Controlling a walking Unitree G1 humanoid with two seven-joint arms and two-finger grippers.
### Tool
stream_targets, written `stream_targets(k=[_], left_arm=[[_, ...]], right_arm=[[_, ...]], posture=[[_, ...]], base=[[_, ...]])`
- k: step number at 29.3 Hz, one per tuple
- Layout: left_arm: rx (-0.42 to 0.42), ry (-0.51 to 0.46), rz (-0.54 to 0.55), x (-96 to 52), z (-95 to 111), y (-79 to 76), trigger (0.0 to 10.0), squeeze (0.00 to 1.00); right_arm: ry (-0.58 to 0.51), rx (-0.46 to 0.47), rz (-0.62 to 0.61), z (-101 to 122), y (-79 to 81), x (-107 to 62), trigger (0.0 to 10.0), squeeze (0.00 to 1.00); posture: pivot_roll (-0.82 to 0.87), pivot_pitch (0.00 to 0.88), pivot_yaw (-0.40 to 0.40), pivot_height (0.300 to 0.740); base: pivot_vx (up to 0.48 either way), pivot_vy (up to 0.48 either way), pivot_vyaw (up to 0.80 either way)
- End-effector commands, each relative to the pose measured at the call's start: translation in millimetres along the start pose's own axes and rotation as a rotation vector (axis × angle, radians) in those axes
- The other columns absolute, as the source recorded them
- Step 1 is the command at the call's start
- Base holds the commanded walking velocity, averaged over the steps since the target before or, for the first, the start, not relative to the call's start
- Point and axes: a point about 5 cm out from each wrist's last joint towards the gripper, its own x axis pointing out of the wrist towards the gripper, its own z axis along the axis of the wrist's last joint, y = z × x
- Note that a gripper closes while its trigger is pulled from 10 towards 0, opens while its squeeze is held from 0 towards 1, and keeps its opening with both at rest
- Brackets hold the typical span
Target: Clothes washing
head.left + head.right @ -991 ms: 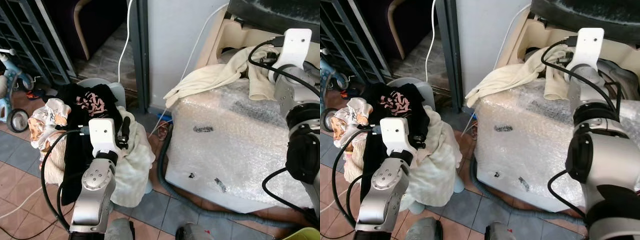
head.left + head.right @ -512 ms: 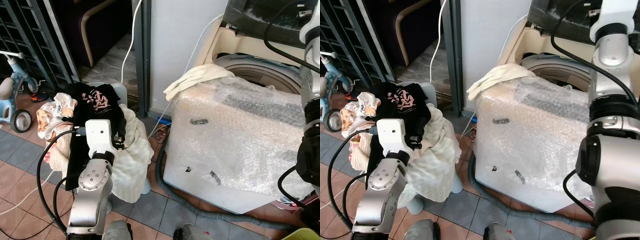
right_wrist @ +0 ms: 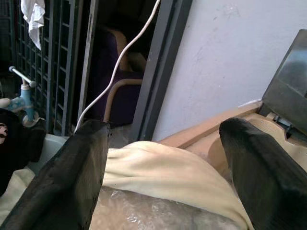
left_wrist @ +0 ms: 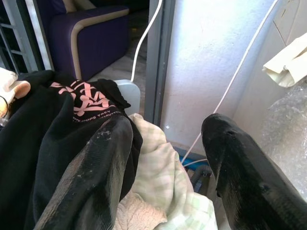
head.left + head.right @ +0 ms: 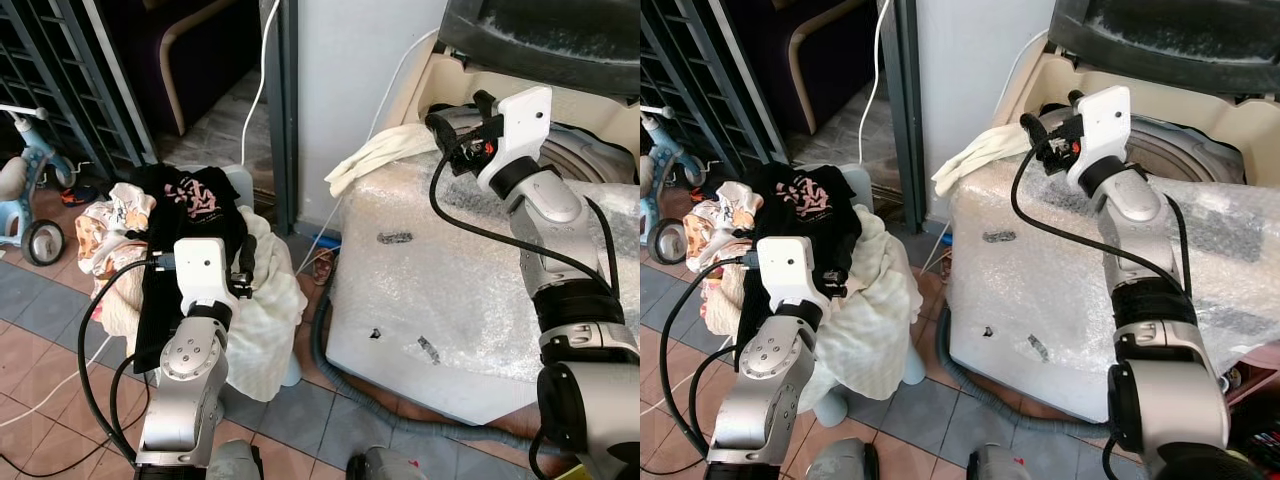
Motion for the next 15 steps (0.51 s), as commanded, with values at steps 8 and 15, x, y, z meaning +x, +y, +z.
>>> stream_targets(k=[8,15], left_arm=[[-0.003,0.006,-0.008,0.5,-1,-3.6,10.0,0.0],[-0.002,0.008,0.0,-0.6,-1,-2.3,10.0,0.0]], right_arm=[[0.036,-0.141,0.068,10,42.1,35.1,10.0,0.86],[0.227,-0.192,-0.03,-10,45.1,45.9,10.0,0.0]], posture=[[0.04,0.078,-0.01,0.74],[0.05,0.083,-0.021,0.74]], base=[[0.0,0.0,0.0],[0.0,0.0,0.0]])
